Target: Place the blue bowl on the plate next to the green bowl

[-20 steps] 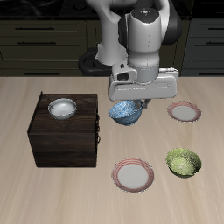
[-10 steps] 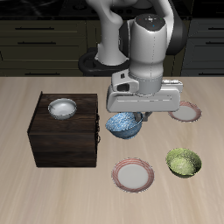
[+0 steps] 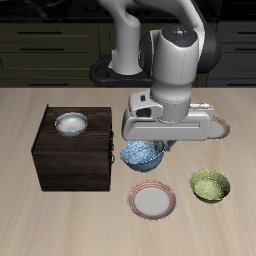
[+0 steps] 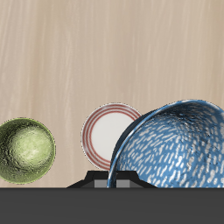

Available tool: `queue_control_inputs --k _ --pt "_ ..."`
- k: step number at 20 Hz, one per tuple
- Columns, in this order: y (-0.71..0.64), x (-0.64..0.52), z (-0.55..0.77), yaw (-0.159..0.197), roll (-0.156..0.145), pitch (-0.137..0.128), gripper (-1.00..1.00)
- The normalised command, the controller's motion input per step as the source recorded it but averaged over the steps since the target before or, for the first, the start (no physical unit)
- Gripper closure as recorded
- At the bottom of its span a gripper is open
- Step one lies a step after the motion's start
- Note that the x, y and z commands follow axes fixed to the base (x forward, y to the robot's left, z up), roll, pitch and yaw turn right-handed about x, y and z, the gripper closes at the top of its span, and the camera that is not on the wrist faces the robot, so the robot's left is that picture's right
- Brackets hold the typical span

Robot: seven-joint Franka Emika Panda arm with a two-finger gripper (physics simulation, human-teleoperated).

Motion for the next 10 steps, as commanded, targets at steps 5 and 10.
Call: queue_control_inputs --k 5,10 --pt "-0.01 0.13 -0.06 -0.01 -0.011 0.004 1.0" --pt "0.02 0.01 -0.1 0.0 0.006 0.011 1.0"
